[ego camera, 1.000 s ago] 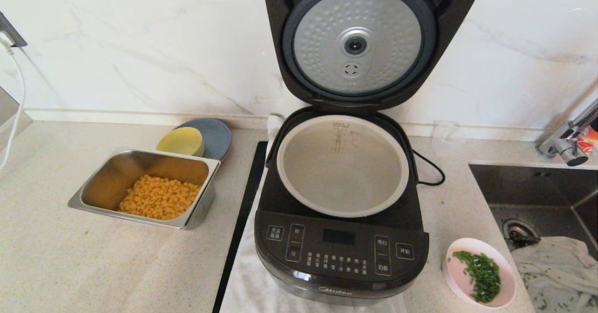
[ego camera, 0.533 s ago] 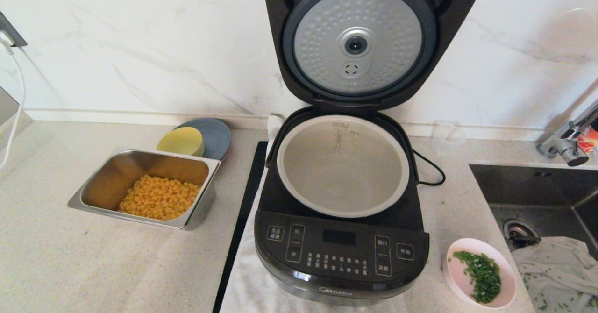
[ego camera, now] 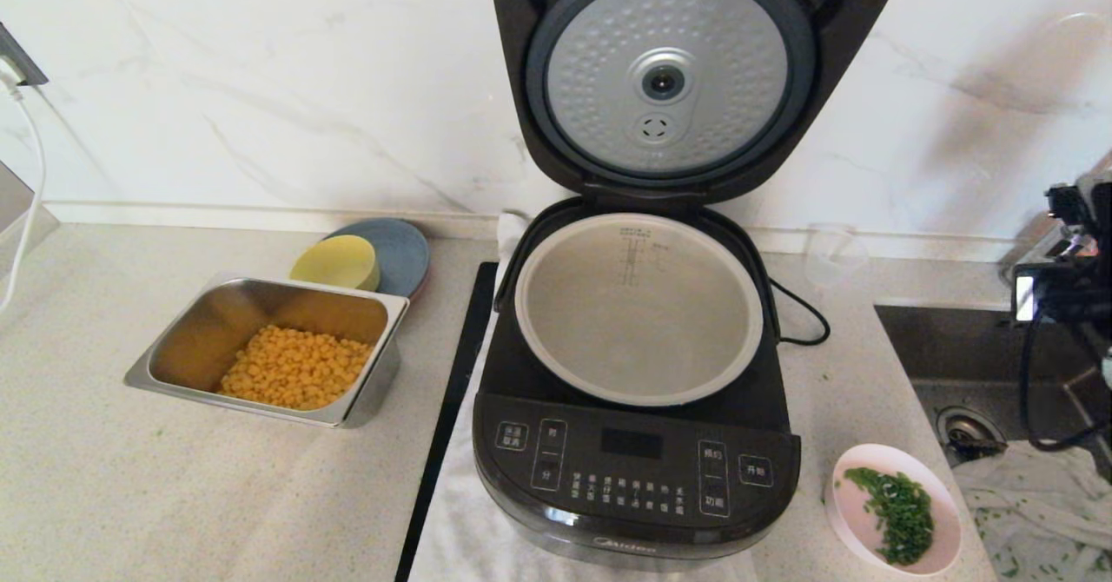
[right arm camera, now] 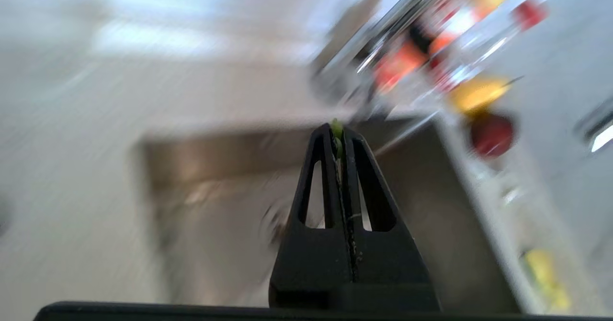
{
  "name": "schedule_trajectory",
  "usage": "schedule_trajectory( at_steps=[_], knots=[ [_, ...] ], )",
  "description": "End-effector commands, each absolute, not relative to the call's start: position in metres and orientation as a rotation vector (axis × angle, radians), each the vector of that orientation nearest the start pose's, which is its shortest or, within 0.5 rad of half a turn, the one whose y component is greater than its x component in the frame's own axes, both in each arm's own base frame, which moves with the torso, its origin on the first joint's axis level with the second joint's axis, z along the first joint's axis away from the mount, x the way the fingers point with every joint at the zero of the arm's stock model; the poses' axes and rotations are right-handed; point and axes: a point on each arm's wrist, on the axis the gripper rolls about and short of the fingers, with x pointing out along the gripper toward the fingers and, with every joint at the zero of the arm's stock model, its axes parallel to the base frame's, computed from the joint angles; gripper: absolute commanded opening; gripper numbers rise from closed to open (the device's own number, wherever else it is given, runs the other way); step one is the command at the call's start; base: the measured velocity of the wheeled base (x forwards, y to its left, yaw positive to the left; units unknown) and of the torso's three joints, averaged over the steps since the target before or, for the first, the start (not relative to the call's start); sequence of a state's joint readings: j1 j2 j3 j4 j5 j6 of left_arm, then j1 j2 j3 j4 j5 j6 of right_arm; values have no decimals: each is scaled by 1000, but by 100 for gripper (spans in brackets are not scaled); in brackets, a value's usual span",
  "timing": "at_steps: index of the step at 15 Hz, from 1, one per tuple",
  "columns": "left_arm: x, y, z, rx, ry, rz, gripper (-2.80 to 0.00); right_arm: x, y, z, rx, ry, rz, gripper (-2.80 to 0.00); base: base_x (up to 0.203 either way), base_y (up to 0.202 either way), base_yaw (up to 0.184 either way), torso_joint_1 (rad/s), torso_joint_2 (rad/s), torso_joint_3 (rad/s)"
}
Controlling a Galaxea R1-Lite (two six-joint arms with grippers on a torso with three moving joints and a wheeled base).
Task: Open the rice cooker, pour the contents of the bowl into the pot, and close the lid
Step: Turn on the tap
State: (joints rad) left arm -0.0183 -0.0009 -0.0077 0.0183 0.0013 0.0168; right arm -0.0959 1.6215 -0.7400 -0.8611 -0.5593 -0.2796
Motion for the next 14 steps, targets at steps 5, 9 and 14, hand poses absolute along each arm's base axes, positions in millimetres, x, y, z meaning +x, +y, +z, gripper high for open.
schedule_trajectory(
  at_steps=[5,9,14],
  knots=[
    [-24,1,76,17,8,-18,-280,363,-104,180,-398,-56,-909,-280,0,0,0,0,0,0],
    [-24,0,76,17,8,-17,-280,383,-129,190,-408,-142,-976,-280,0,0,0,0,0,0],
    [-24,0,76,17,8,-17,-280,399,-156,182,-418,-156,-1018,-280,0,0,0,0,0,0]
  ],
)
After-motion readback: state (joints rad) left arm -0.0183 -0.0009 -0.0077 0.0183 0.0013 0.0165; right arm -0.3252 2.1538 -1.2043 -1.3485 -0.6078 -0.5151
